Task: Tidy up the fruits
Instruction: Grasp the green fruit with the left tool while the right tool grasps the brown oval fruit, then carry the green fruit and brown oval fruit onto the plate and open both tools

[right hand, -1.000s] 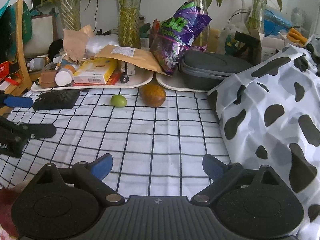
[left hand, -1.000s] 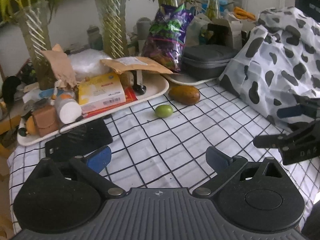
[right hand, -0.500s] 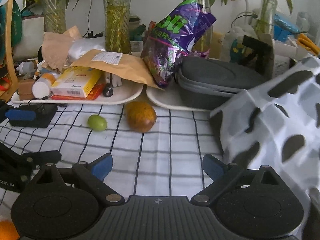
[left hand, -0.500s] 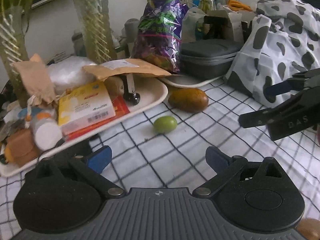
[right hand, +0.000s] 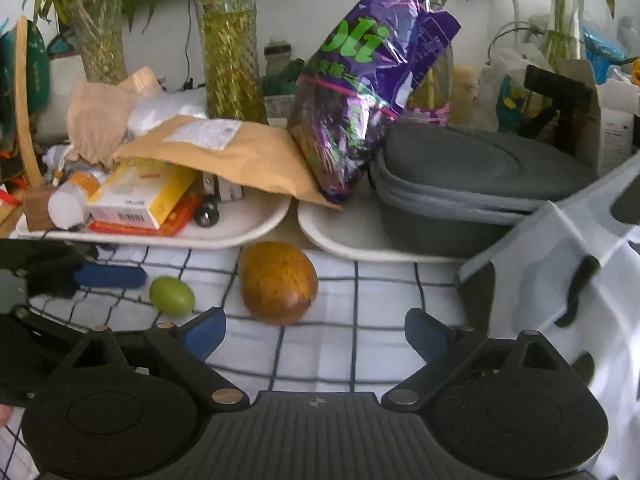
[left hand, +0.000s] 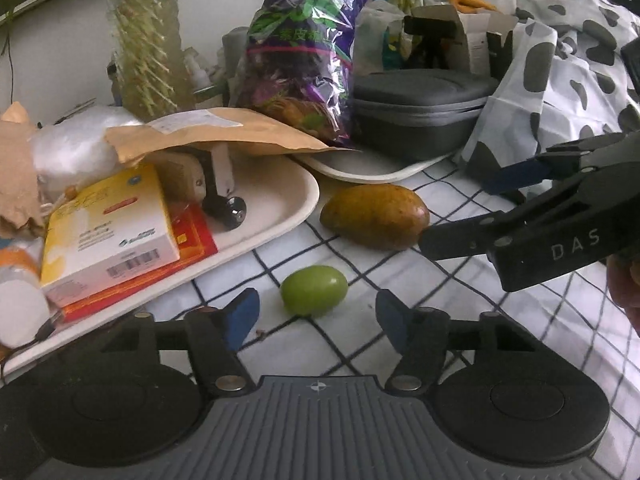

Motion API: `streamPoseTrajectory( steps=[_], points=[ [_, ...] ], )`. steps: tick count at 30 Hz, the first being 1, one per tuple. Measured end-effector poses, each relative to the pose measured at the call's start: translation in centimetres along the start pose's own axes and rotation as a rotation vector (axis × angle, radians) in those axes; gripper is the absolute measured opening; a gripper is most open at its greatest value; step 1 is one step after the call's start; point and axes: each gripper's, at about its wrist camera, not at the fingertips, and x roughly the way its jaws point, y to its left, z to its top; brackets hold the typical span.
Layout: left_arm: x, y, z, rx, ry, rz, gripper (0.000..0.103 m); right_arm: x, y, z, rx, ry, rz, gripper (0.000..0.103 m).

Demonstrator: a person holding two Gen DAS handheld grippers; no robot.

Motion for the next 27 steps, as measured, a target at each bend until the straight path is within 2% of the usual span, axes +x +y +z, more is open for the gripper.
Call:
streamPoseTrajectory(
  steps=[2, 4, 5, 12, 14, 15, 17, 19, 27],
  points=[
    [0.4, -0.1, 0.0, 0.008, -0.005, 0.013, 0.057, 0.5, 0.0, 0.3, -0.003, -0.005, 0.004, 0.095],
    [0.8, 0.1, 0.0, 0.008, -0.011, 0.008, 0.047, 1.0, -0.1, 0.5, 0.002, -0.006, 0.011, 0.094],
    [0.8, 0.2, 0.0, 0.005, -0.017, 0.009, 0.037, 1.3, -0.1, 0.6, 0.006, -0.006, 0.018, 0.094],
    [0.7, 1.1, 0.1, -0.008, -0.015, 0.019, 0.036, 3.3, 0.6, 1.3, -0.014, -0.001, 0.053, 0.084],
    [0.3, 1.8, 0.2, -0.023, -0.019, 0.023, 0.036, 4.1, 0.9, 1.3, -0.029, 0.005, 0.056, 0.076],
    [0.0, 2.0, 0.2, -0.028, -0.023, 0.022, 0.036, 4.3, 1.0, 1.3, -0.034, 0.007, 0.060, 0.068],
    [-0.3, 2.4, 0.2, -0.035, -0.028, 0.019, 0.036, 4.7, 1.2, 1.3, -0.045, 0.001, 0.061, 0.065],
    [-0.5, 2.5, 0.3, -0.039, -0.029, 0.016, 0.036, 4.8, 1.4, 1.4, -0.056, -0.011, 0.075, 0.053],
    [-2.2, 1.7, 0.6, -0.022, -0.032, -0.008, 0.035, 3.0, 2.0, 1.6, -0.091, -0.017, 0.055, 0.051]
  ],
)
